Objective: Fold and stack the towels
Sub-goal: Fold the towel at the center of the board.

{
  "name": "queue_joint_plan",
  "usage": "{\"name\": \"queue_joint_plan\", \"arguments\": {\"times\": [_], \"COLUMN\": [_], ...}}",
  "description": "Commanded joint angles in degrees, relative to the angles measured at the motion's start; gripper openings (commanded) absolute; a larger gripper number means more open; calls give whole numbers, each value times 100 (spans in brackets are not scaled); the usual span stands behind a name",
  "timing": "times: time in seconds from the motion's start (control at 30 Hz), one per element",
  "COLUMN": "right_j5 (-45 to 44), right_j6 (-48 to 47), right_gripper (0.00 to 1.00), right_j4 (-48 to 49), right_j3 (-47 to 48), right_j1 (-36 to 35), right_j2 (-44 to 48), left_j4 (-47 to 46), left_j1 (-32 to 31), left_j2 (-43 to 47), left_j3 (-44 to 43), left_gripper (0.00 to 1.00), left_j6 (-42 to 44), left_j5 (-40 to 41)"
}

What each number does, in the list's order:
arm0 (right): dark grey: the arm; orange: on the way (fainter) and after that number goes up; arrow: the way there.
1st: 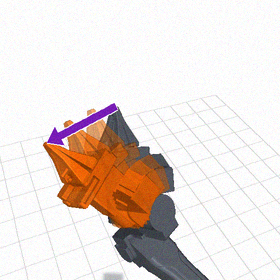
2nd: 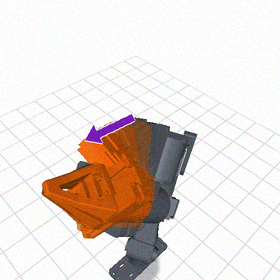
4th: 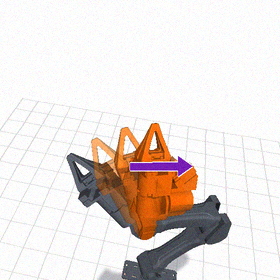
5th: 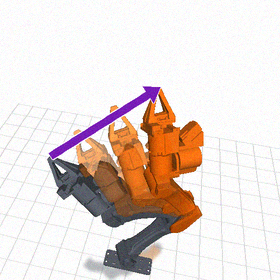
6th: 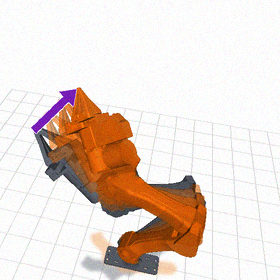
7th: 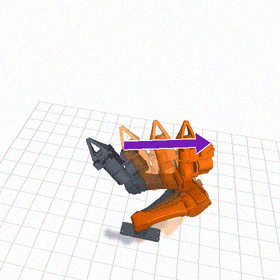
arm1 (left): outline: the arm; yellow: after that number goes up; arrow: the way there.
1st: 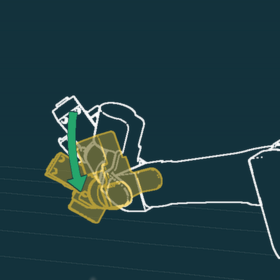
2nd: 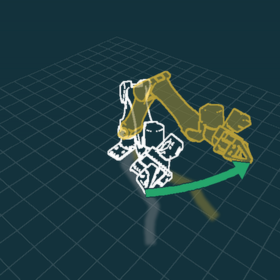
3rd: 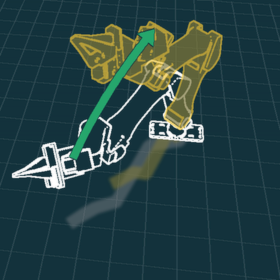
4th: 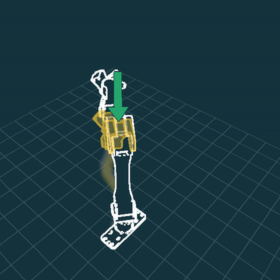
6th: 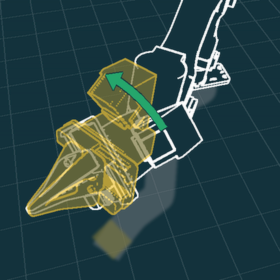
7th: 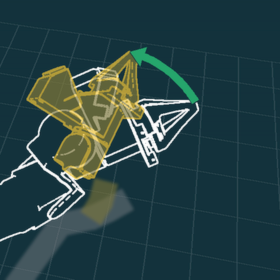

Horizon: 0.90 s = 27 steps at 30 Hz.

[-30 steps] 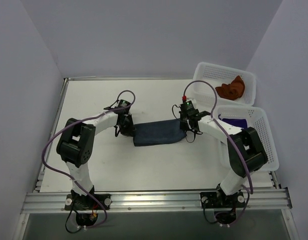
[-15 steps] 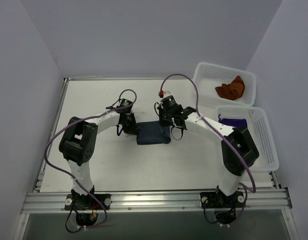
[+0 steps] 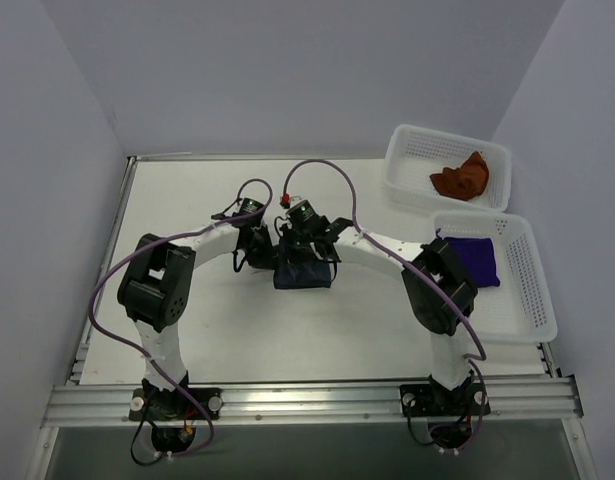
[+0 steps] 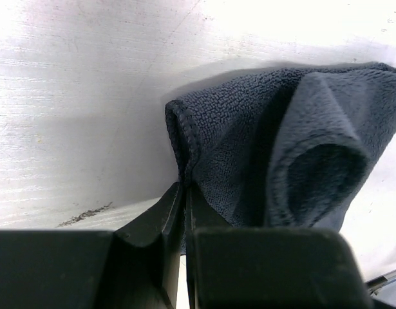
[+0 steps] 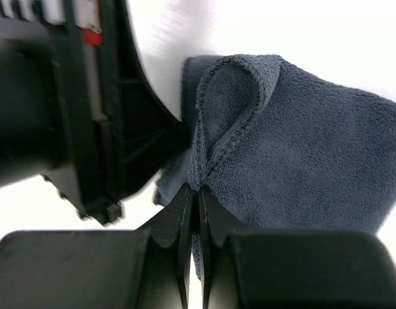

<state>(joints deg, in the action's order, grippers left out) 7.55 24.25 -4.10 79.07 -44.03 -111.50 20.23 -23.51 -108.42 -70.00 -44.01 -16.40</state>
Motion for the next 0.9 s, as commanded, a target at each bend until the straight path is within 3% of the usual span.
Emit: {"name": "queue_joint_plan", "arguments": {"times": [0.0,0.3,0.37,0.4,0.6,0.7,0.87], "right_j5": [97,124,115,124,580,949,1213], "right_j6": [264,467,484,475,256,177,54], "right_gripper": [0,1,10,18,46,53,64], "right_j4": [49,50,14,23,251,348,594], "right_j3": [372,548,592,601,601,505,224], "right_j1": [-106,-176,-176,-176,-167,-167,8], "right_j2": [-143,-495,-557,-565,-417,-250,49], "left_j4": [87,253,341,376,570,666,912], "left_j1": [-14,30,100,127,381,531,777], "left_j2": [14,154,233,277,848,1164,1674], "left_j3": [100,118,135,162,363,495,838], "left_gripper": [2,2,3,6,42,49,70], "left_j6": [-37,-73,-99,-108,-55,-20,103], "left_j5": [67,181,199,251,392,445,620]}}
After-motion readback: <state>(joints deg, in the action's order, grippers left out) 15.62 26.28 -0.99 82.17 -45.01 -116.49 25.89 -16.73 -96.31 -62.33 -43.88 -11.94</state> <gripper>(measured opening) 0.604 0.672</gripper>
